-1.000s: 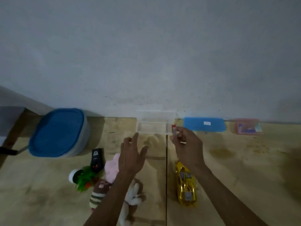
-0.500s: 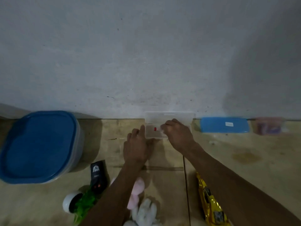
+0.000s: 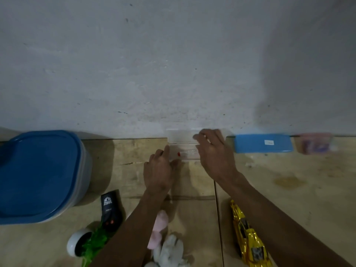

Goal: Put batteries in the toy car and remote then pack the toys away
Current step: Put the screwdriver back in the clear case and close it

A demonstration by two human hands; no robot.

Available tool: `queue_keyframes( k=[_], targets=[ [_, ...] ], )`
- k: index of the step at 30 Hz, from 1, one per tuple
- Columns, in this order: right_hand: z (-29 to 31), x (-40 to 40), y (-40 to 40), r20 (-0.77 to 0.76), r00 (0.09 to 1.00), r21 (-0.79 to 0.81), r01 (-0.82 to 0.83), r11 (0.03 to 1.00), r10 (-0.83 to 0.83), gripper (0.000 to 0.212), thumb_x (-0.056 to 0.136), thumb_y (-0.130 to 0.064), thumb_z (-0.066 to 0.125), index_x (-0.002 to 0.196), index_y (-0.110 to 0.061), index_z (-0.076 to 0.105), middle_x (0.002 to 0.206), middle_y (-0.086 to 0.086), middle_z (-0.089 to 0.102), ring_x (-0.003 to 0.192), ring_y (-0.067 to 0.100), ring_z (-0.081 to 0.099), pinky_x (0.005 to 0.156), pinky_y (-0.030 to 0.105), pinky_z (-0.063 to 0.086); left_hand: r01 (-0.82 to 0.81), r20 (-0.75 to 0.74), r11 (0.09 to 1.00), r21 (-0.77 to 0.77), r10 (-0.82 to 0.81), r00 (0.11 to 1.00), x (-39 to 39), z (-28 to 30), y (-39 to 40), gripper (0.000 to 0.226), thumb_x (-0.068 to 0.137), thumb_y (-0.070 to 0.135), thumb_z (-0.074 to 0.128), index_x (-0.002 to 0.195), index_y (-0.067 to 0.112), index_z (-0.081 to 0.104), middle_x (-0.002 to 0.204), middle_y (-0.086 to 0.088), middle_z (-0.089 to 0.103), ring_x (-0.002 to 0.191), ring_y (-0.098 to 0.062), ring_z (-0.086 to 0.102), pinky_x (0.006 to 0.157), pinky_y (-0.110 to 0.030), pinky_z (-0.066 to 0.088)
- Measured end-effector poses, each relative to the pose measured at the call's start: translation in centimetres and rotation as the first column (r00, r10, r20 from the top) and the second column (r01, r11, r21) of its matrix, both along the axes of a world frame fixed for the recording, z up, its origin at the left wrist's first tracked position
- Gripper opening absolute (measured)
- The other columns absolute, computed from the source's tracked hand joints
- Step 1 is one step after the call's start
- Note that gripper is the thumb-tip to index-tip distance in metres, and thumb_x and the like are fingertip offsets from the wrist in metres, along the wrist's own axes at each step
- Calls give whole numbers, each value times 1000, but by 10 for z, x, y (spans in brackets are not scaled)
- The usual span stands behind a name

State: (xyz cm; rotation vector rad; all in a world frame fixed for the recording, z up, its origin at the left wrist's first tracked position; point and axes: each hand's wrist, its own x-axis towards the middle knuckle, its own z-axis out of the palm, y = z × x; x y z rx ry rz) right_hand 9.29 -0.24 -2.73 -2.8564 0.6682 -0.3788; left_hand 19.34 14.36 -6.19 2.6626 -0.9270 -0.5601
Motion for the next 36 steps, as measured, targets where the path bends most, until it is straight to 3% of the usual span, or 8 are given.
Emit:
queue_keyframes(
  k=[2, 6, 12, 16, 19, 23, 27, 36],
  targets=[
    [6, -7, -8, -25, 998, -60, 51, 997, -53, 53, 76, -7, 78, 126, -12, 61, 125, 9, 63, 116, 28, 55, 86, 42, 53, -9, 4, 1000, -11, 9, 1000, -1, 1, -1, 48, 100, 46, 48, 142, 21, 45, 120, -7, 63, 107, -30, 61, 83, -46, 56],
    [6, -11, -17, -134, 989, -37, 56, 998, -61, 66, 71, -10, 84, 131, -14, 57, 124, 7, 63, 115, 28, 56, 86, 44, 52, -43, -7, 998, -44, 43, 999, -5, 2, -1, 48, 99, 44, 50, 140, 20, 47, 118, -9, 64, 105, -31, 62, 83, -48, 56],
    [5, -23, -15, -113, 994, -15, 0, 1000, -2, 49, 72, -22, 86, 115, -10, 68, 107, 8, 63, 98, 26, 59, 74, 40, 54, -276, -96, 947, -163, 263, 960, -17, 10, -4, 80, 87, 39, 73, 148, 15, 28, 136, -18, 51, 117, -37, 56, 85, -53, 55],
    [-9, -34, -8, -114, 992, 0, -55, 998, 55, 34, 70, -17, 87, 101, -11, 75, 97, 7, 66, 92, 26, 62, 69, 38, 56, -130, 78, 987, -97, 138, 987, -24, 12, -2, 71, 88, 26, 73, 147, 22, 34, 143, -16, 43, 123, -34, 48, 88, -49, 53],
    [-20, -42, -7, -154, 987, -9, -56, 998, 54, 34, 72, -17, 86, 104, -16, 76, 102, 5, 69, 98, 28, 61, 72, 40, 56, 10, 156, 999, -46, -2, 988, -24, 11, -4, 60, 89, 11, 67, 145, 21, 49, 147, -17, 44, 129, -38, 45, 93, -52, 50],
    [-27, -50, -8, -161, 986, 16, -43, 999, 45, 43, 71, -8, 84, 112, -17, 74, 114, 5, 71, 108, 31, 62, 78, 42, 58, 102, 210, 994, -27, -94, 973, -20, 6, -6, 44, 88, 23, 73, 131, 20, 64, 138, -14, 56, 126, -38, 51, 93, -51, 50],
    [-27, -47, -13, -148, 987, 20, -62, 998, 64, 46, 65, -3, 87, 108, -15, 76, 113, 5, 72, 109, 30, 65, 71, 37, 60, 154, 297, 988, -32, -138, 945, -15, 0, -8, 38, 82, 25, 80, 118, 17, 72, 122, -12, 66, 109, -38, 61, 80, -49, 55],
    [-30, -44, -17, -191, 977, 22, -93, 995, 95, 55, 61, 2, 86, 113, -13, 74, 120, 6, 69, 111, 31, 63, 56, 38, 61, 191, 333, 981, -14, -176, 926, -1, -8, -14, 30, 84, 23, 77, 113, 15, 73, 119, -12, 62, 106, -37, 59, 75, -45, 55]
  ],
)
